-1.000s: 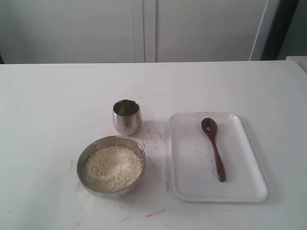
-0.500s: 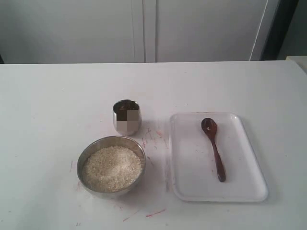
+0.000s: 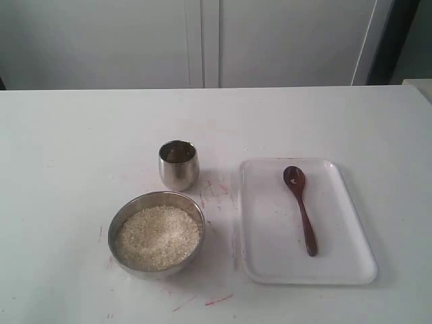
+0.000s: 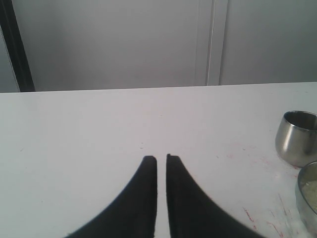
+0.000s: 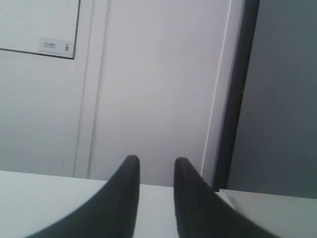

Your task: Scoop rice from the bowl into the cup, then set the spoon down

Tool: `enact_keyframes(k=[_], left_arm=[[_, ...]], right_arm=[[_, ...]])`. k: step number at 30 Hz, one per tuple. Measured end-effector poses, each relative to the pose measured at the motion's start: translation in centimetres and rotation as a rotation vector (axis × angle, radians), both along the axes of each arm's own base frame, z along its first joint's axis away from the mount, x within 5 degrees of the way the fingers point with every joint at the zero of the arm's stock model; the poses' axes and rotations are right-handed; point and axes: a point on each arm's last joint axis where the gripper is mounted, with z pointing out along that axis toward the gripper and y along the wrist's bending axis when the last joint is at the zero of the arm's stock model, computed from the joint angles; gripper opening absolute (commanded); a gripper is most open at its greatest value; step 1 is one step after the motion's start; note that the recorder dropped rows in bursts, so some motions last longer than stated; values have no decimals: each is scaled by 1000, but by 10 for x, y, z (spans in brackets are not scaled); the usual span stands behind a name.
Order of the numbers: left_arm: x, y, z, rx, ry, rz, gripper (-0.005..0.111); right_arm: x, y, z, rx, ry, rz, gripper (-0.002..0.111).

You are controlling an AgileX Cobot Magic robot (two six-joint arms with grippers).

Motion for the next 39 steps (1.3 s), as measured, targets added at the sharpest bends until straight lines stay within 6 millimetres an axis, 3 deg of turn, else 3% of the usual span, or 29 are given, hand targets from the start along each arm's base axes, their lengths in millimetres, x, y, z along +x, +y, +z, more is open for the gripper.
enact_keyframes(k=[7,19,22,26,33,39], left_arm=[[0,0,0,0,0,0,14],[0,0,0,0,0,0,14],[0,0,0,0,0,0,14],[0,0,0,0,0,0,14],[0,0,0,0,0,0,14],[0,0,0,0,0,0,14]], right_arm=[[-3,-6,1,-16,-13,-117,25],[-3,-6,1,-21,-14,-125,25],[-3,-6,-1,-18,4,-129,19],[-2,-10,-13,25,138,-156,0],[-2,-12,-24,69,250,-176,0],[-2,-12,-25,159,235,-165,0]])
